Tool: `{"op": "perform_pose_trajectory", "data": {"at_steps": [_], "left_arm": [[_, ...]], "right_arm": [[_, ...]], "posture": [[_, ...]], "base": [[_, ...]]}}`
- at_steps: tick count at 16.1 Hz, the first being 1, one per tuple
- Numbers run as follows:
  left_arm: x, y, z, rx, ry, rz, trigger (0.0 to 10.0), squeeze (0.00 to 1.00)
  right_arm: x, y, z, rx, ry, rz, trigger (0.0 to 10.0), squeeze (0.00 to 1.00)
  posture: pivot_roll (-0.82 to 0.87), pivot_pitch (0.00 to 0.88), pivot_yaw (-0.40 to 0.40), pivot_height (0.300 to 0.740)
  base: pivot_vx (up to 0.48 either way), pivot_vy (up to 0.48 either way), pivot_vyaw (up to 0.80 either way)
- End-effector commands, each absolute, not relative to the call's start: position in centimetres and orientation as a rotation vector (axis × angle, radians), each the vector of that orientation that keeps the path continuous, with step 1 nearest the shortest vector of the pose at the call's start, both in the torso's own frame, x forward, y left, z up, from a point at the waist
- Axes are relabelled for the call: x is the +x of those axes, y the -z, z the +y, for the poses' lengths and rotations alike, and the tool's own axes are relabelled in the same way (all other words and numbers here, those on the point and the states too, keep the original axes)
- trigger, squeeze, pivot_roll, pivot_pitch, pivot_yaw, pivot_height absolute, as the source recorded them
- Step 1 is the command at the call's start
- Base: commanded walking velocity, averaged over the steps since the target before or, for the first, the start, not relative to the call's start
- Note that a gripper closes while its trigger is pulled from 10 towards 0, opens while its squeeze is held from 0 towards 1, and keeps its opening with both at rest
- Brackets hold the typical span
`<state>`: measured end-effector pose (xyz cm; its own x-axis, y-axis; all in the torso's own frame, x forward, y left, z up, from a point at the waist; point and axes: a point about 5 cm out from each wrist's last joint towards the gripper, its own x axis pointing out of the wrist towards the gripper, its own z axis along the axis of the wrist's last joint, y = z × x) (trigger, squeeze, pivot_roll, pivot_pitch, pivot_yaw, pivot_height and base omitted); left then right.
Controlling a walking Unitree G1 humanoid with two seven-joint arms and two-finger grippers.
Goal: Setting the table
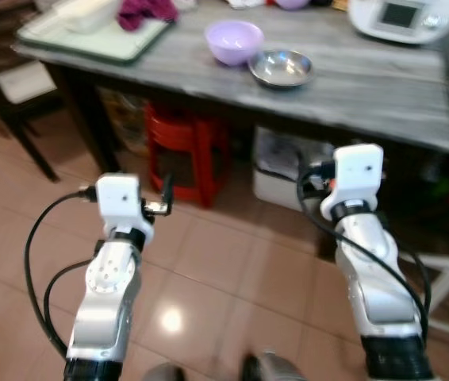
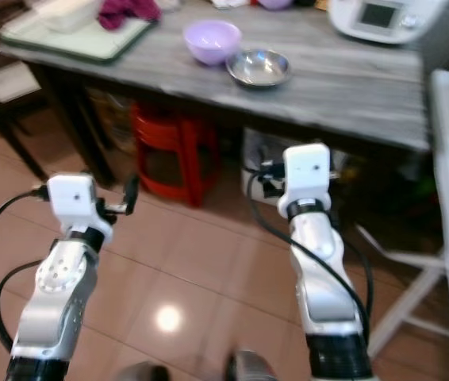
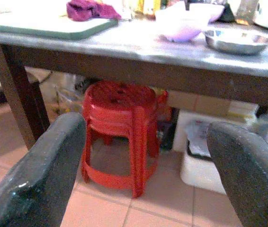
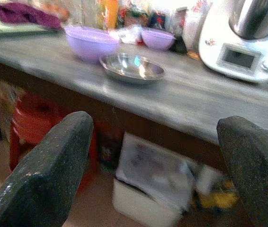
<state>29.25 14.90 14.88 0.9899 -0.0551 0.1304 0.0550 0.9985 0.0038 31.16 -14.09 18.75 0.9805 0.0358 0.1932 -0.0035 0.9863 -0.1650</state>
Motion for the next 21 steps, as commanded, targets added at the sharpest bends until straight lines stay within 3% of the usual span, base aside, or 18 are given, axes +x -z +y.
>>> {"op": "perform_pose_trajectory", "data": {"at_steps": [1,8,11,14,21], "left_arm": [[29.0,-15.2,15.3,0.012,0.069,-0.148,10.0,0.00],[28.7,-15.3,14.7,0.003,0.130,-0.168,10.0,0.00],[28.5,-15.2,14.5,-0.010,0.142,-0.163,10.0,0.00],[28.5,-15.1,14.4,-0.014,0.150,-0.161,10.0,0.00],[28.5,-15.0,14.2,-0.021,0.153,-0.153,10.0,0.00]], "right_arm": [[31.2,-19.2,-13.5,-0.161,-0.045,-0.213,10.0,0.00],[31.1,-19.2,-13.1,-0.156,-0.070,-0.210,10.0,0.00],[31.0,-19.1,-13.3,-0.156,-0.071,-0.199,10.0,0.00],[30.9,-19.1,-13.3,-0.155,-0.074,-0.197,10.0,0.00],[30.8,-19.0,-13.3,-0.157,-0.087,-0.187,10.0,0.00]], "posture": [[-0.11,0.204,-0.019,0.740],[-0.12,0.210,-0.025,0.740],[-0.13,0.216,-0.027,0.740],[-0.13,0.220,-0.026,0.740],[-0.14,0.222,-0.036,0.740]], "base": [[0.000,0.000,0.00],[0.000,0.000,0.00],[0.000,0.000,-0.73],[0.000,-0.244,-0.65],[0.000,-0.211,-0.11]]}}
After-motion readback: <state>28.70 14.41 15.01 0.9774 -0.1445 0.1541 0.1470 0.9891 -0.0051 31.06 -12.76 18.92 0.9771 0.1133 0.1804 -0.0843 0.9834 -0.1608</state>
